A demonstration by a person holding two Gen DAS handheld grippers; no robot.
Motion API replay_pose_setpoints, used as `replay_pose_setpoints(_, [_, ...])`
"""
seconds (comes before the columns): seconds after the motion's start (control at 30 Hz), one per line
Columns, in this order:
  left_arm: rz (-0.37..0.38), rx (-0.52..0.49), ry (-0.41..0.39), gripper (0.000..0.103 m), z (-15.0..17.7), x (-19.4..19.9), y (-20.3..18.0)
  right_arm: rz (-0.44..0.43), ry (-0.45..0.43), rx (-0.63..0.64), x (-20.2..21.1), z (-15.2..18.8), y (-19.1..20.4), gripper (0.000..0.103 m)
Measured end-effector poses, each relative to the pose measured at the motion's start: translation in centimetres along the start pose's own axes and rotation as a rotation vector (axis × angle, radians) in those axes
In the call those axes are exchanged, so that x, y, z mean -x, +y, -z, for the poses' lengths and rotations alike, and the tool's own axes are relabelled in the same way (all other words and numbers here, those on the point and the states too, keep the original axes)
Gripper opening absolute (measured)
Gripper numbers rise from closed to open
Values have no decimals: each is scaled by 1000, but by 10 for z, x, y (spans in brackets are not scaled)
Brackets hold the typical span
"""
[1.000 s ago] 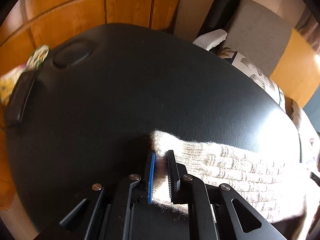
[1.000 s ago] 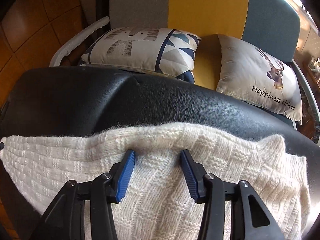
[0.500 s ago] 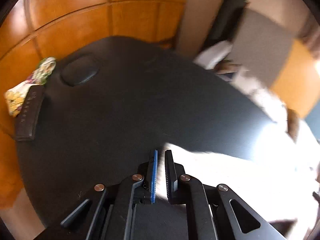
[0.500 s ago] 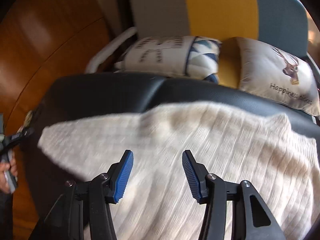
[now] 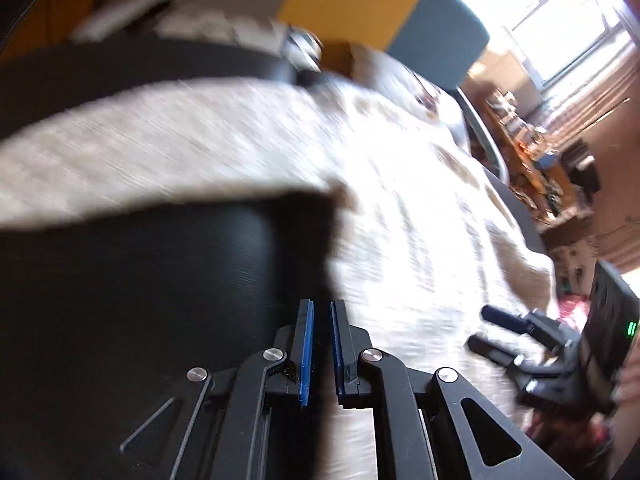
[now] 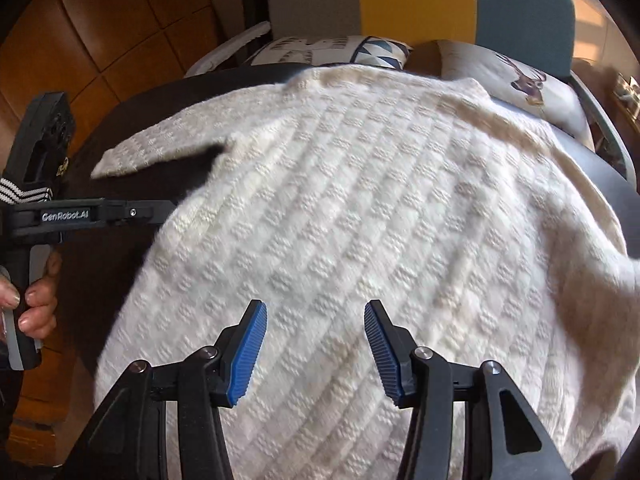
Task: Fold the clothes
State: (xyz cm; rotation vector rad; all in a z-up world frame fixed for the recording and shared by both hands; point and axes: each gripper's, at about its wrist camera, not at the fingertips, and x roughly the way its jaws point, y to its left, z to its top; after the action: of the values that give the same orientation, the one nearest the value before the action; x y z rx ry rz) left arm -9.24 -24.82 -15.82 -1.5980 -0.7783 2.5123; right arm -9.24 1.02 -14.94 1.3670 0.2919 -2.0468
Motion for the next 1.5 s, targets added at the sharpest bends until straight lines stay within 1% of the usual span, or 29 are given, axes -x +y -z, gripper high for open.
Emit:
replay_pose_setpoints(0.07, [-16,-8,11,9,25,-1,-13,7,11,-30,-1,15,-12,52])
replay_pose_setpoints(0.13, [-59,-16,-5,8,37,-3,-16,30,26,-45,-7,29,-20,52])
replay_pose_setpoints(0.17, [-83,-24,-12,7,39,-3,-17,27,-9,-36,-5,33,-21,52])
replay_pose_setpoints(0.27, [-154,-52,-28,7,42,-1,-16,66,-29,-6,-7,37,-17,51])
replay_pose_setpoints(0.3, [-176,-60,-31,7,42,-1,-14,62,-34,-7,-7,37,-19,51])
replay_pose_setpoints(0.37, [-262,-64,-39,7,44,4,-10,53,-46,-9,-6,36,-22,52])
replay_pose_setpoints(0.4, [-321,-54,-37,7,48,11,-7,48,-51,-11,-6,36,-23,52])
replay_pose_setpoints(0.43, [-353,-25,-45,7,49,17,-4,2,-80,-53,5,38,-31,52])
replay_pose_setpoints(0.47, [-350,1,-69,7,51,25,-3,-44,-109,-95,15,41,-38,52])
replay_pose_setpoints(0.53, [-334,-3,-142,7,55,44,-15,-136,-167,-180,36,45,-52,52])
replay_pose_setpoints(0.6, [-302,-30,-196,9,59,56,-34,-236,-255,-343,66,69,-91,53])
replay_pose_setpoints(0.63, [-280,-48,-209,9,61,58,-44,-286,-299,-425,81,81,-111,53])
replay_pose_setpoints(0.7, [-239,-93,-218,11,65,57,-67,-385,-386,-589,111,106,-150,53])
replay_pose_setpoints(0.77, [-209,-141,-203,15,67,45,-90,-468,-447,-785,134,151,-192,53])
replay_pose_setpoints(0.8, [-199,-159,-186,17,68,38,-100,-504,-491,-866,144,174,-206,54])
replay_pose_setpoints(0.83, [-190,-176,-166,17,71,31,-109,-515,-534,-941,154,199,-218,55])
replay_pose_setpoints(0.9, [-171,-211,-126,17,75,16,-126,-439,-593,-1055,173,245,-236,64])
replay_pose_setpoints(0.93, [-163,-224,-105,17,77,8,-133,-386,-605,-1103,179,264,-239,65])
replay_pose_setpoints(1.0, [-163,-251,-67,17,82,-10,-145,-174,-552,-1152,187,286,-246,67])
replay_pose_setpoints(1.03, [-167,-269,-54,17,84,-17,-151,-43,-517,-1124,191,287,-245,68])
replay_pose_setpoints(1.1, [-175,-303,-31,18,89,-28,-159,103,-465,-1031,191,286,-246,68])
replay_pose_setpoints(1.17, [-189,-326,-6,18,93,-38,-163,225,-401,-965,184,276,-245,68])
replay_pose_setpoints(1.23, [-192,-334,-10,19,96,-41,-162,359,-336,-922,175,268,-248,68])
replay_pose_setpoints(1.27, [-192,-338,-15,20,98,-41,-162,409,-308,-914,168,266,-251,68])
replay_pose_setpoints(1.33, [-191,-347,-23,21,100,-42,-161,440,-249,-897,155,266,-258,68])
replay_pose_setpoints(1.37, [-190,-352,-26,21,101,-42,-161,476,-250,-868,155,265,-257,70])
replay_pose_setpoints(1.4, [-188,-350,-28,22,102,-42,-161,496,-246,-834,152,263,-255,78])
replay_pose_setpoints(1.47, [-182,-342,-31,23,102,-43,-160,525,-211,-756,143,257,-249,87])
replay_pose_setpoints(1.5, [-181,-339,-33,24,102,-44,-159,547,-195,-718,140,254,-246,87])
